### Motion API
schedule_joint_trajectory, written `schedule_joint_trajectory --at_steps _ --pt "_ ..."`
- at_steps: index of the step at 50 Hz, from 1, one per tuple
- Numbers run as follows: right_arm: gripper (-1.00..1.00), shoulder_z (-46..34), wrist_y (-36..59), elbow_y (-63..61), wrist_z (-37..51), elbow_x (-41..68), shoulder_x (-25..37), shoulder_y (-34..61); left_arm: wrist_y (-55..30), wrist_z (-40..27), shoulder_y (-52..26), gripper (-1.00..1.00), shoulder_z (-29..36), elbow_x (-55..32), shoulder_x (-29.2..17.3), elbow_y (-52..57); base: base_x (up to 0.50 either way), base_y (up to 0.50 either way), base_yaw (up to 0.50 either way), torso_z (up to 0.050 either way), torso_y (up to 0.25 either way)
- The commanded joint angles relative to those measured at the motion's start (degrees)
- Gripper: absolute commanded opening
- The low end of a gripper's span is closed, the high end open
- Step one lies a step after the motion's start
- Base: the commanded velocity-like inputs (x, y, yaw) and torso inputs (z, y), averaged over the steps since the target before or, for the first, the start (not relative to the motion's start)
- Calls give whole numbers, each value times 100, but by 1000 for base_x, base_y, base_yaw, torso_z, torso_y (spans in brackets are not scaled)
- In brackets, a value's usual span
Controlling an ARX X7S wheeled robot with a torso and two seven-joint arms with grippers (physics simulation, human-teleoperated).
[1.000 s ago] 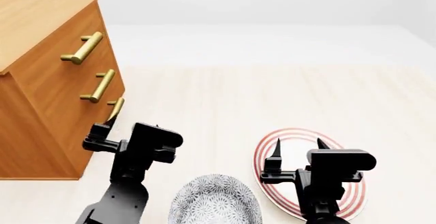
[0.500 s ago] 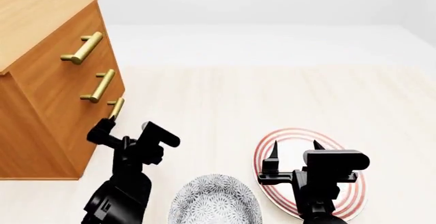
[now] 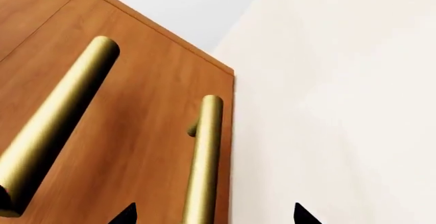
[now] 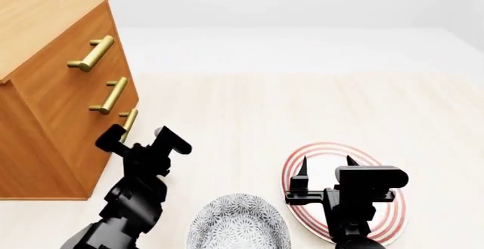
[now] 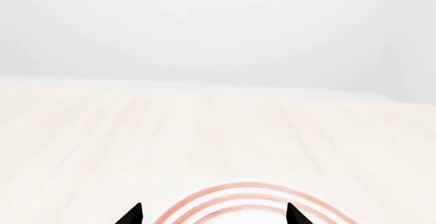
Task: Open the bottom drawer of the cabinet.
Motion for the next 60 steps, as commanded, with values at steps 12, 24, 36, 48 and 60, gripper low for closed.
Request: schedule_joint_trajectory --at_steps 12,24,36,48,60 --pt "100 -43 -60 60 43 51 37 7 -318 -231 -489 100 595 -829 -74 -969 0 0 0 0 0" --pt "100 -68 -98 101 69 82 43 12 -516 -354 -548 100 799 -1118 -139 -970 0 0 0 0 0" --pt "100 -132 -86 90 85 104 54 48 -576 -275 -641 100 933 -1230 -151 -970 0 0 0 0 0" --pt "100 -169 -102 124 110 122 69 69 -201 -324 -598 -100 1162 -1172 -117 -969 0 0 0 0 0" --pt "100 -206 -128 149 129 141 90 67 -151 -246 -601 -100 1317 -1204 -60 -970 0 0 0 0 0"
